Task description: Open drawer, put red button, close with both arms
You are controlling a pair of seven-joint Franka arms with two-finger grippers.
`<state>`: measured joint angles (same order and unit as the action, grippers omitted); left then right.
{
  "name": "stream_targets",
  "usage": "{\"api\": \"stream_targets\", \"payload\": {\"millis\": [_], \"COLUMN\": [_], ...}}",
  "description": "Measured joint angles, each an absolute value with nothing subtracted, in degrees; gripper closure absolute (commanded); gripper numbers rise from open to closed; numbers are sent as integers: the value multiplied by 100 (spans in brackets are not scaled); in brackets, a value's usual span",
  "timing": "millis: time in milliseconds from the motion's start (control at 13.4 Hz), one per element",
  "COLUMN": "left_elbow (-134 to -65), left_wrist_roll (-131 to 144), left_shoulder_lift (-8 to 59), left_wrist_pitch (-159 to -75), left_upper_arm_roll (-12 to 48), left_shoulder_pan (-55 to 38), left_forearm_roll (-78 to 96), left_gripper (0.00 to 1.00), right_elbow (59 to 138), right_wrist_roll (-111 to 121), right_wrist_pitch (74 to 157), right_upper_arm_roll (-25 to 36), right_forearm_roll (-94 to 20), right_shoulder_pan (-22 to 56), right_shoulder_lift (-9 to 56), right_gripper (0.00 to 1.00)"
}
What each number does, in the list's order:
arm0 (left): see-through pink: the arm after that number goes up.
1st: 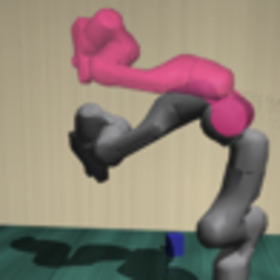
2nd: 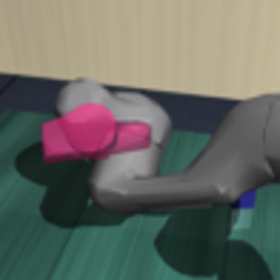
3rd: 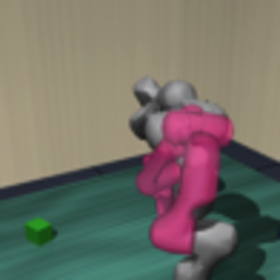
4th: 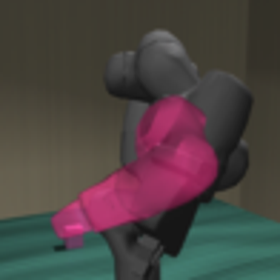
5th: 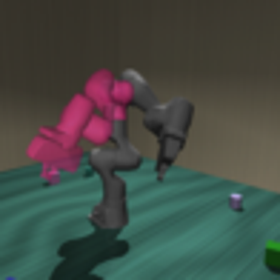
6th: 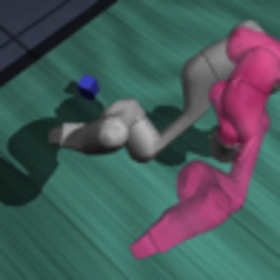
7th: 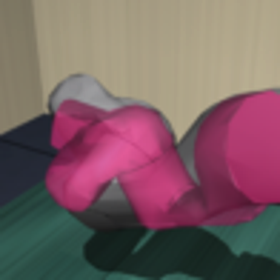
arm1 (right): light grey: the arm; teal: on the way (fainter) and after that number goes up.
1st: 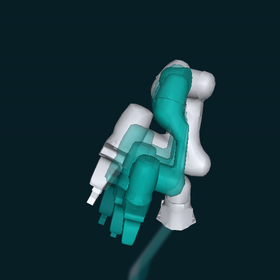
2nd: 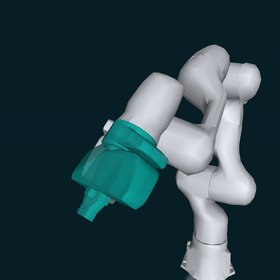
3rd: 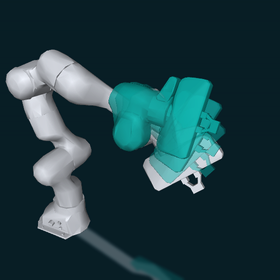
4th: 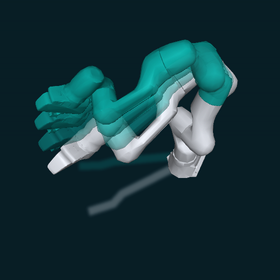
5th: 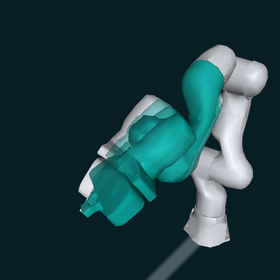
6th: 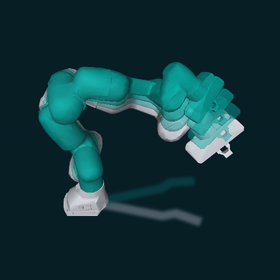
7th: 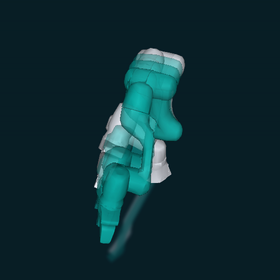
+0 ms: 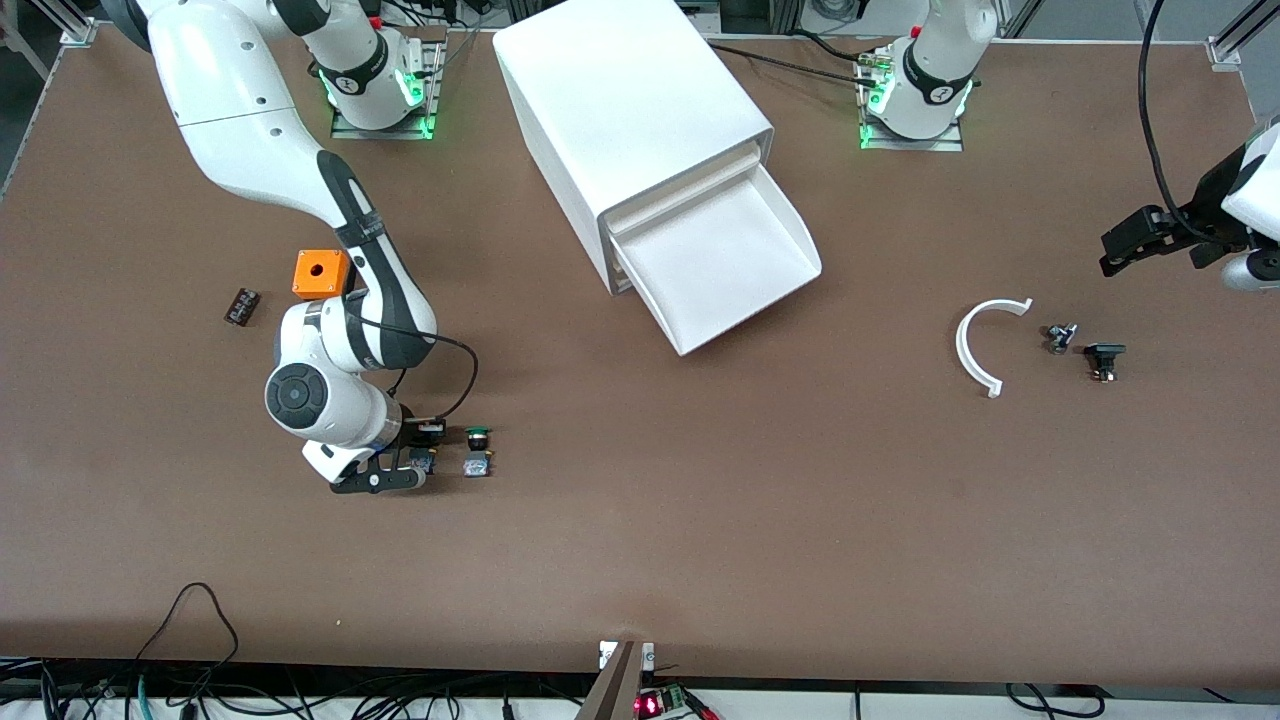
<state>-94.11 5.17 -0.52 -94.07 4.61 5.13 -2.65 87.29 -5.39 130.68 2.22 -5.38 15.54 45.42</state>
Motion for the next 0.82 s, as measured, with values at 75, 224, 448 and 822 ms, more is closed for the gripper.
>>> {"api": "stream_targets", "payload": {"millis": [75,224,448,822], "left_elbow": [-9411,-9411,-9411,-9411], "left_wrist_roll": [519,520,521,525], "left_shoulder_lift": [-49,-34,-26,-18], "left_wrist_pitch": [-9407,-9407,-9407,-9407], "left_upper_arm_roll": [461,461,461,460], "left_shoulder_pan": [513,513,513,513], "left_forearm_roll": [-265,-265,-265,-265], "left_gripper": [0,0,0,0], "right_elbow": [8725,8696,8605,8279], "right_wrist_roll": [-537,-525,-84,980], "right_wrist_pitch": [13076,13107,13124,12734], "right_upper_arm_roll": [222,222,222,-60], "right_forearm_roll": [-538,-537,-528,-527], "right_shoulder_pan": [1554,1555,1557,1574], "right_shoulder_lift": [4542,4526,4305,3631], "right_gripper": [82,82,83,83]}}
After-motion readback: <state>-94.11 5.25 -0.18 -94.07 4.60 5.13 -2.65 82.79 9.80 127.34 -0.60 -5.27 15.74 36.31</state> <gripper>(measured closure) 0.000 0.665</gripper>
